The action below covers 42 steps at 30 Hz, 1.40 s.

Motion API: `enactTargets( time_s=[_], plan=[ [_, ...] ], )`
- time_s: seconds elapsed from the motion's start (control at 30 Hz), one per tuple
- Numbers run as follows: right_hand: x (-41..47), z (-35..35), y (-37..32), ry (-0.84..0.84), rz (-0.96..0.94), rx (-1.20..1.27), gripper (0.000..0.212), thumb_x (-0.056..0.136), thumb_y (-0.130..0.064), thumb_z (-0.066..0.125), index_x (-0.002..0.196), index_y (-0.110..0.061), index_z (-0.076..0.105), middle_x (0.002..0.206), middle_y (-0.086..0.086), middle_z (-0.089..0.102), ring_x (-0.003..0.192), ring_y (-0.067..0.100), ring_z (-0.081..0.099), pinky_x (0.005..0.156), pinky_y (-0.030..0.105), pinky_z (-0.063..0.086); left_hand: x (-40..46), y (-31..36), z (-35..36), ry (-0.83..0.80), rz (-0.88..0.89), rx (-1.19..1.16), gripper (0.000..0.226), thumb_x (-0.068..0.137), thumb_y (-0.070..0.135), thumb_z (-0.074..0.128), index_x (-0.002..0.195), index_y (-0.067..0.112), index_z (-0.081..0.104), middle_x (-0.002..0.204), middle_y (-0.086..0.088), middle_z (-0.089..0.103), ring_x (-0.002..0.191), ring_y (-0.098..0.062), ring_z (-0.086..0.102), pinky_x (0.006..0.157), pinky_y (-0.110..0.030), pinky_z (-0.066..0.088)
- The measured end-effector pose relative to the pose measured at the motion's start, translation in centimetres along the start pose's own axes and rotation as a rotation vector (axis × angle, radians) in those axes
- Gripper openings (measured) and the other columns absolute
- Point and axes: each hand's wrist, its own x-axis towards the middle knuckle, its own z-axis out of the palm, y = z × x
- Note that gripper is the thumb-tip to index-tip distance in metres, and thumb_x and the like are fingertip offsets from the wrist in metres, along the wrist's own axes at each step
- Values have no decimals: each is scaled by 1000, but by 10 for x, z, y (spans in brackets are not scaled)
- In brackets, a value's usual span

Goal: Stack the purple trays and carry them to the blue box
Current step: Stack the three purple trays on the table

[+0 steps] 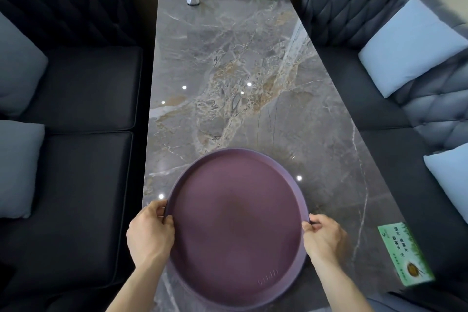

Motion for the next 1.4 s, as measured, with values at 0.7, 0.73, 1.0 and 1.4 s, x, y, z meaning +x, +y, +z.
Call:
enactTargets(
  time_s=[0.7,0.73,1.0,1.4],
  plan=[
    [4,-5,-5,-39,6,-22,16,77,-5,77,88,-17,76,79,4,70,76,32,66,71,39,56,2,2,-2,-40,138,216,29,80,11,69,109,17,71,99,-3,77,88,-33,71,73,-39,51],
    [4,-5,-4,-37,7,-23,17,77,-5,77,89,-17,76,79,4,70,76,32,66,71,39,56,2,2,-2,-41,140,221,30,80,11,69,109,17,71,99,-4,77,89,-33,70,73,-40,51],
    [0,-5,-6,-27,-6,-81,15,79,-7,75,89,-18,75,84,3,70,78,32,65,71,39,56,1,3,-2,-54,160,281,32,82,11,67,113,14,71,102,-7,77,91,-39,69,74,-43,53],
    [-4,-8,-7,5,-39,-252,12,84,-15,70,95,-20,71,94,3,69,82,30,61,69,36,52,8,0,0,-61,145,265,29,81,9,65,108,16,72,100,-6,75,88,-40,67,73,-42,52]
  ],
)
